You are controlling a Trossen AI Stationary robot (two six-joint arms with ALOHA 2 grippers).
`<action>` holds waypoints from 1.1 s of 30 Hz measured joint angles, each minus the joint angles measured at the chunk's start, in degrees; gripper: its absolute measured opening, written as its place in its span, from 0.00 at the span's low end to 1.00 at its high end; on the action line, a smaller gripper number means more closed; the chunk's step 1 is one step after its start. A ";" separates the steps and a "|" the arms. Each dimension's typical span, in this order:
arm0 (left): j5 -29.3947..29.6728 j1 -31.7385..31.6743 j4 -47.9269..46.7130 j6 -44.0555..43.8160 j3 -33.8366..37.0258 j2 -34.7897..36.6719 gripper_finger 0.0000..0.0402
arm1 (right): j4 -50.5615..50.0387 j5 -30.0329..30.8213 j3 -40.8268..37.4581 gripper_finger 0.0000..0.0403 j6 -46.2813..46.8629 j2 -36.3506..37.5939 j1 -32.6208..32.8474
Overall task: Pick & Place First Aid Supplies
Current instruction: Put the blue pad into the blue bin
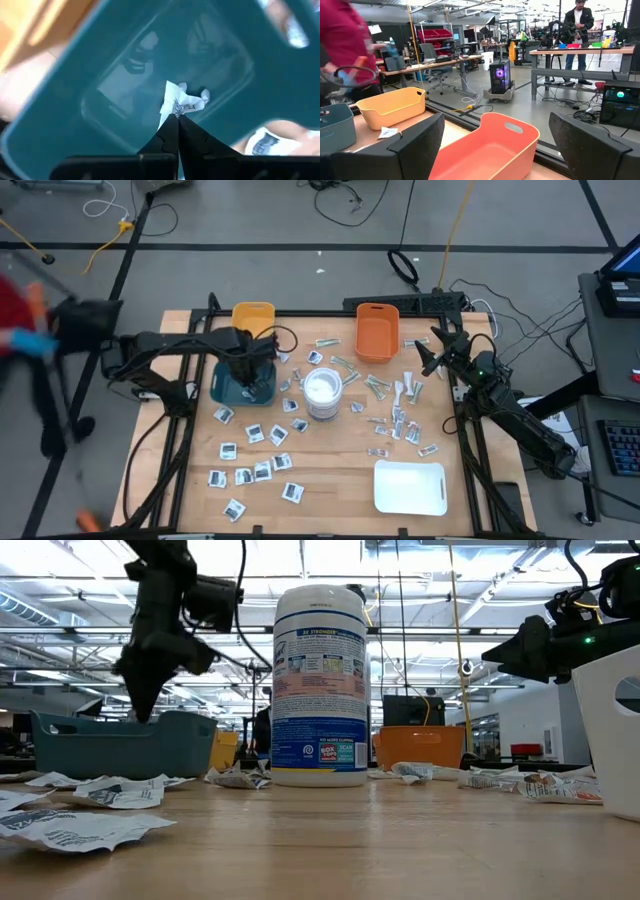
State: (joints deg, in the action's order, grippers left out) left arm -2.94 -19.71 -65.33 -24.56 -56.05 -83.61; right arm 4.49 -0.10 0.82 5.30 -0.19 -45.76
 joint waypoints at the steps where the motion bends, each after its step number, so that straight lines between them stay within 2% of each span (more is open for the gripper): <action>1: 0.00 -0.02 1.10 -0.06 1.11 0.00 0.00 | 0.00 0.00 0.00 0.89 0.02 0.00 0.00; 11: 2.16 -0.02 5.70 -1.42 8.05 -0.04 0.00 | 0.00 0.00 0.00 0.89 0.01 0.00 -0.01; 15: 2.56 -0.22 5.88 -1.71 8.28 -0.04 0.06 | 0.00 0.00 0.00 0.89 0.02 0.00 0.00; 18: 0.79 -0.28 6.11 -1.54 8.28 -0.04 0.17 | -0.02 0.00 0.00 0.89 0.02 0.00 0.00; 24: -1.01 -0.27 7.49 -1.55 7.95 0.13 0.49 | 0.00 0.00 0.00 0.89 0.00 0.00 -0.01; 27: -1.07 -0.49 7.32 -1.07 6.80 0.13 0.62 | 0.00 0.00 0.00 0.89 0.00 0.00 0.00; 30: -1.05 -1.34 5.79 -1.03 4.66 0.13 0.70 | 0.00 0.00 0.00 0.89 0.02 0.00 -0.01; 33: -0.21 -2.29 3.95 -0.01 1.95 0.13 0.74 | 0.00 0.00 0.00 0.89 0.00 0.00 -0.01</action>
State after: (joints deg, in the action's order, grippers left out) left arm -3.15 -22.00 -61.38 -24.57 -54.10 -83.48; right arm 4.49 -0.10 0.82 5.30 -0.19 -45.77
